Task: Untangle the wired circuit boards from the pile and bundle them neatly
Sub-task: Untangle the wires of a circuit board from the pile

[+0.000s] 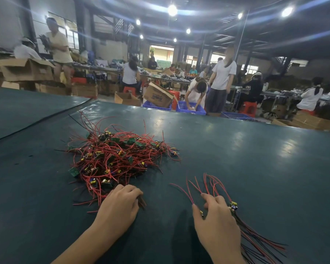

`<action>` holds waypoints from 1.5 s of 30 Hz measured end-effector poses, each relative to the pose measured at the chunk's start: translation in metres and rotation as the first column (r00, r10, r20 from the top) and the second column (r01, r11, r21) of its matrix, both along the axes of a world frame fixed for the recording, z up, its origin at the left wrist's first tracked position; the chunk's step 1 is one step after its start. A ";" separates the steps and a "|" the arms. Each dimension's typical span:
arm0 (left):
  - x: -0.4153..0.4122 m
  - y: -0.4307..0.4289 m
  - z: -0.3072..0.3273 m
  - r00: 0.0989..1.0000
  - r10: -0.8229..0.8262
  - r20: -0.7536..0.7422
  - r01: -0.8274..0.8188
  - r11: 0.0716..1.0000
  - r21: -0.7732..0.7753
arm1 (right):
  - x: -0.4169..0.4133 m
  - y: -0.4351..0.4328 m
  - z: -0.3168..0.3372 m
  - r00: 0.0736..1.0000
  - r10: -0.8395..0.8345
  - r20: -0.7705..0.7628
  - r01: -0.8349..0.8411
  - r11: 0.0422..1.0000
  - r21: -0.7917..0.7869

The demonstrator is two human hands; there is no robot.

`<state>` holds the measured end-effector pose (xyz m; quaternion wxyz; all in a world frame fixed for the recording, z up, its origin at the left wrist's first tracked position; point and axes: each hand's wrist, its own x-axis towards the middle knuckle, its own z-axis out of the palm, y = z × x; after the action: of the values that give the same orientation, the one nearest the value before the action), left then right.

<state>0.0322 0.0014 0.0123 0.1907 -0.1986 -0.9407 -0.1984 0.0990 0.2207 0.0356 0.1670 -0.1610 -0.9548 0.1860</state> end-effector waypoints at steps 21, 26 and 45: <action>0.027 0.029 0.013 0.788 -0.451 -0.420 0.573 0.786 0.231 | -0.003 -0.057 -0.004 0.955 -0.030 -0.295 -0.280 0.244 -0.929; 0.028 0.028 0.012 0.910 -0.382 -0.159 0.411 0.789 0.457 | 0.001 -0.054 0.002 0.948 -0.030 -0.318 -0.295 0.299 -0.908; 0.031 0.040 0.014 0.900 -0.406 0.159 0.069 0.492 0.868 | 0.007 -0.051 0.009 0.961 0.040 -0.273 -0.264 0.420 -0.868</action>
<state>0.0634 0.0415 0.0263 0.0656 -0.1732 -0.7049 -0.6847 0.1055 0.1694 0.0450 0.1380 -0.1170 -0.6965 0.6944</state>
